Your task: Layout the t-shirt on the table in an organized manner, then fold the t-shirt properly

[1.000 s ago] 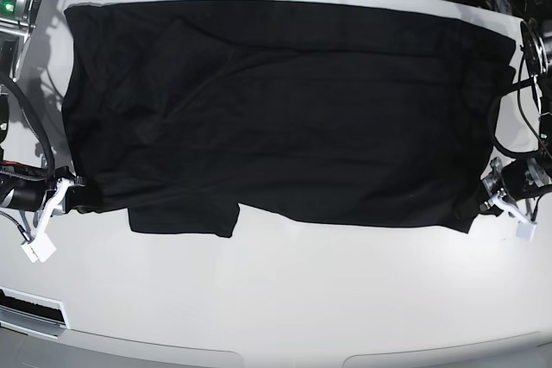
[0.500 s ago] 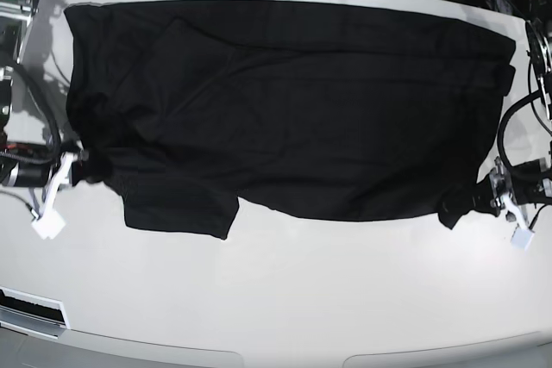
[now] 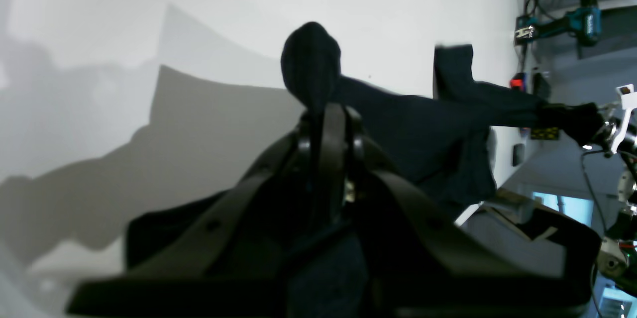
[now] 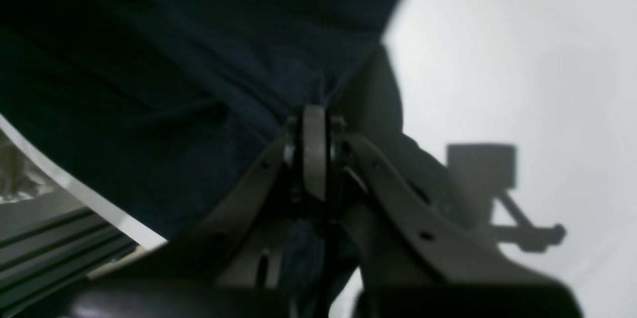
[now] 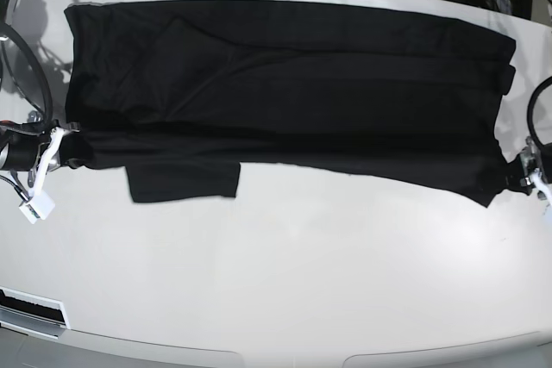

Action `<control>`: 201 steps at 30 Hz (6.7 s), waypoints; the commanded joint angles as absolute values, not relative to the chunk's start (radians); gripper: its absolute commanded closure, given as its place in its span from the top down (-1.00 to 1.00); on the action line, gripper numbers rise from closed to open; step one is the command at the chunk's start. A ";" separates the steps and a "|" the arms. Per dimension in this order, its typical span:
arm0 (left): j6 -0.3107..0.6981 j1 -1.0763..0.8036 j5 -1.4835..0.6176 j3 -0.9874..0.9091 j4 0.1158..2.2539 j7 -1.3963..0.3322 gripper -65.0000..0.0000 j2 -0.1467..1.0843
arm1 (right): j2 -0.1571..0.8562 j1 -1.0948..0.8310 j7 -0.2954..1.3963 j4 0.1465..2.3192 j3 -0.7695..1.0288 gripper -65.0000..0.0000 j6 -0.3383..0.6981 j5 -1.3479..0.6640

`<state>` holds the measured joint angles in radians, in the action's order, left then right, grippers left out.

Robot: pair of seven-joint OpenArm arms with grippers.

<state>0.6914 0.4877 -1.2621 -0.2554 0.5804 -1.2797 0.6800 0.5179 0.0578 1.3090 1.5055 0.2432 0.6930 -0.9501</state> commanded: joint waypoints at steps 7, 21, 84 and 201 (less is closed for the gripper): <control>0.698 0.510 -1.308 -0.104 0.595 -1.275 -1.00 0.715 | 0.535 0.072 1.330 1.523 0.249 -1.00 0.698 -0.971; 0.698 0.503 -1.397 -0.013 0.595 -1.370 -1.00 0.777 | 0.564 -0.020 1.330 1.523 0.249 -1.00 0.698 -0.938; 0.698 0.349 -1.352 -0.013 0.594 -1.189 0.15 0.795 | 0.221 0.286 0.873 0.844 0.249 -0.35 0.698 -0.682; 0.698 0.025 -1.143 -0.401 0.703 -1.093 0.15 0.666 | 0.224 -0.369 0.883 1.635 0.247 -1.00 0.651 -0.526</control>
<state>0.7094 0.0261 -1.1801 -0.4042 0.6998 -1.0843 0.6506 0.2153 -0.3710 0.8940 1.6218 0.2440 0.6476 -0.5121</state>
